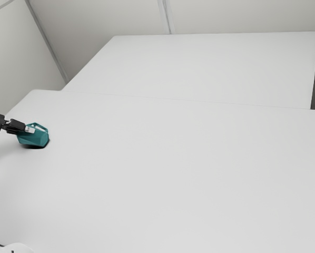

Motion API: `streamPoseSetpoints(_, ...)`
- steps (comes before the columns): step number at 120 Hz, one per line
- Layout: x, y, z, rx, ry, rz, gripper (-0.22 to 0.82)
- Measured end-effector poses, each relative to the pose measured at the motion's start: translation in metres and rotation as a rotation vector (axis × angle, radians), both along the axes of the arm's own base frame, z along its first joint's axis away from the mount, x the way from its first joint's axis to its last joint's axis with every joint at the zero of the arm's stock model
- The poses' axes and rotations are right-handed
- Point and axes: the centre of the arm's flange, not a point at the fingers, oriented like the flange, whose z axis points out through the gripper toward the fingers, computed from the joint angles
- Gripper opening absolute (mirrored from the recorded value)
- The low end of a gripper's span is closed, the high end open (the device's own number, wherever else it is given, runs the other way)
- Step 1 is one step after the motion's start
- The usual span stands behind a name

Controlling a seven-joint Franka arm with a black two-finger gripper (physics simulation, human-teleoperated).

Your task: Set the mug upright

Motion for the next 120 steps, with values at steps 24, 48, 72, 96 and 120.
streamPoseSetpoints(24, -0.003, 0.0, 0.012, 0.01, -0.001, 0.003, -0.02)
streamPoseSetpoints(48, 0.002, -0.012, 0.029, 0.018, -0.004, -0.019, -0.14)
streamPoseSetpoints(72, 0.004, -0.031, 0.059, 0.058, 0.021, -0.058, -0.16)
streamPoseSetpoints(96, 0.026, -0.109, 0.12, 0.198, 0.128, -0.211, -0.17)
streamPoseSetpoints(120, 0.03, -0.193, 0.18, 0.389, 0.249, -0.265, -0.17)
